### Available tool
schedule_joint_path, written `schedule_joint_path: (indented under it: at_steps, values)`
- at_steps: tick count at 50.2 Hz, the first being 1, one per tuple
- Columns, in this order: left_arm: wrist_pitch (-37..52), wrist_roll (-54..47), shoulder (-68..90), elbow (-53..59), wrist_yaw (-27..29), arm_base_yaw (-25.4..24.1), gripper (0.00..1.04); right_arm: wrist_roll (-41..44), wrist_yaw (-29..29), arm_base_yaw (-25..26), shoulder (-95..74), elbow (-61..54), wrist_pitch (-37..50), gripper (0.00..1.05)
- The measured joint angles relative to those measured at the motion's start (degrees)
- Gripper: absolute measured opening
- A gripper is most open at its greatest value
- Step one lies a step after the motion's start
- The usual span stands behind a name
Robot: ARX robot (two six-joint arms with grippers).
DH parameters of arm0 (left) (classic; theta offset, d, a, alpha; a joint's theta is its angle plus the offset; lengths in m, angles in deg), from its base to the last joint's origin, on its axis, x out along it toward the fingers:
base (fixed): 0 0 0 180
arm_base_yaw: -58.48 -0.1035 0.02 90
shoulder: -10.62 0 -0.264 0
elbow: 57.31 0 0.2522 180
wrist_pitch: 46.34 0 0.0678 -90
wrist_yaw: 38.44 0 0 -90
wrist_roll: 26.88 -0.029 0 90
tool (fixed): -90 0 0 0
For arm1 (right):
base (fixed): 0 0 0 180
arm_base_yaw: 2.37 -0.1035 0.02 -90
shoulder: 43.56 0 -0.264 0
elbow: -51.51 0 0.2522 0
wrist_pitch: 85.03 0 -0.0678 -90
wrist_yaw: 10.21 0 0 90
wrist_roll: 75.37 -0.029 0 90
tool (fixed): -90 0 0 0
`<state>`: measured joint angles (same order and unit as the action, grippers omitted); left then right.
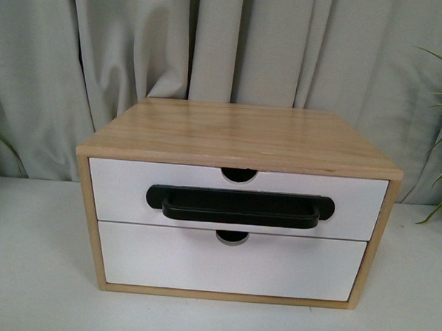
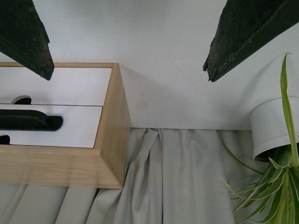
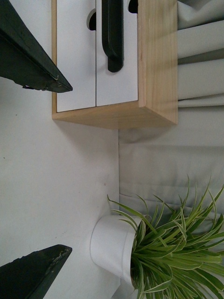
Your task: Pull drawer
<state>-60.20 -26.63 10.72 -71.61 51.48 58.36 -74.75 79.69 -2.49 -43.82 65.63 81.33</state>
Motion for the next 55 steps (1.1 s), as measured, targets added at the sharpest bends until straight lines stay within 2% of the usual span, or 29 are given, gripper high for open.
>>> schedule_joint_path:
  at_steps: [25,26,28,31,38,40,42,48,55]
  values:
    - [0.0,0.0,0.0,0.0,0.0,0.0,0.98,0.0,-0.28,0.07,-0.02,0.0,-0.04,0.96]
    - [-0.04,0.15,0.24,0.0,-1.16,-0.24,0.98,-0.2,-2.19,0.59,-0.33,0.11,-0.61,0.96]
    - [1.03,0.09,1.79,-0.02,-3.8,-0.17,0.98,-0.07,-10.56,3.08,-2.78,0.59,-1.4,0.96]
    - [5.4,-0.92,6.45,-0.59,-6.36,1.49,0.98,1.29,-16.11,4.17,-7.48,1.42,0.22,0.96]
    - [24.02,-13.29,27.82,-5.4,-14.97,7.69,0.98,13.18,-21.27,3.48,-23.61,7.58,4.92,0.96]
    - [26.27,-17.75,33.16,-7.26,-17.16,9.35,0.98,17.77,-22.18,2.89,-29.92,10.08,5.77,0.96]
    - [25.4,-23.28,39.21,-10.21,-19.61,10.78,0.98,21.46,-22.64,2.1,-34.88,12.02,5.88,0.96]
    - [23.69,-36.0,51.36,-17.09,-21.11,13.51,0.98,29.09,-23.69,-0.52,-44.04,16.61,4.83,0.96]
    - [18.86,-44.78,58.25,-24.0,-23.12,15.45,0.98,35.41,-24.09,-1.99,-50.58,21.51,4.35,0.96]
